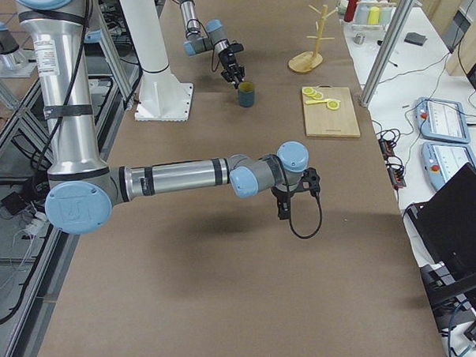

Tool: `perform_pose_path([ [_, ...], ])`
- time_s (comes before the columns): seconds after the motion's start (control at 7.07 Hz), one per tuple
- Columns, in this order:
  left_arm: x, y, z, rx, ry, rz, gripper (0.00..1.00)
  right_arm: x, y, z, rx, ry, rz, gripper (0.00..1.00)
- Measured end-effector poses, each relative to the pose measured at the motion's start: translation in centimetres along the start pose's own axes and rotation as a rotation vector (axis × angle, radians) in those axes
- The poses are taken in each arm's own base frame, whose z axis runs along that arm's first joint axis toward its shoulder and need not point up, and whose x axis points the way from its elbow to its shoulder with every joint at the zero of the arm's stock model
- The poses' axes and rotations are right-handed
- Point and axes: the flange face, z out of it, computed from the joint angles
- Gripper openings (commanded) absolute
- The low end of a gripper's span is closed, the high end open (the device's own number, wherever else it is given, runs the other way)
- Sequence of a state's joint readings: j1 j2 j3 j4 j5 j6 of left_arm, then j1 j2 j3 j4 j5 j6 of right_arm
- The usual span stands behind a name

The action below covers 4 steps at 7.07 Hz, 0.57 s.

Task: Hang cup on storage rack
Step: 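Lift the blue mug by its handle with the left gripper toward the mug tree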

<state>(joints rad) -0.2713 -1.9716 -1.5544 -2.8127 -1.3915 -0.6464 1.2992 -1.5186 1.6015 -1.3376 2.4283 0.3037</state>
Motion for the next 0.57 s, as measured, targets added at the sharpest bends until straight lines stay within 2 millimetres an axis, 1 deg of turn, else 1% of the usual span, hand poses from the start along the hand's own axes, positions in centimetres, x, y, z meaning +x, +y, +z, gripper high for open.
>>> perform_pose_path([
  [0.14,0.17,-0.14,-0.05,0.004,0.003,-0.006,0.0,0.05,0.02,-0.01,0.0,0.0,0.001,1.0],
  [0.57,-0.1,-0.66,-0.83,0.073,-0.02,-0.122,0.0,0.52,0.21,-0.15,0.003,0.003,0.006,1.0],
])
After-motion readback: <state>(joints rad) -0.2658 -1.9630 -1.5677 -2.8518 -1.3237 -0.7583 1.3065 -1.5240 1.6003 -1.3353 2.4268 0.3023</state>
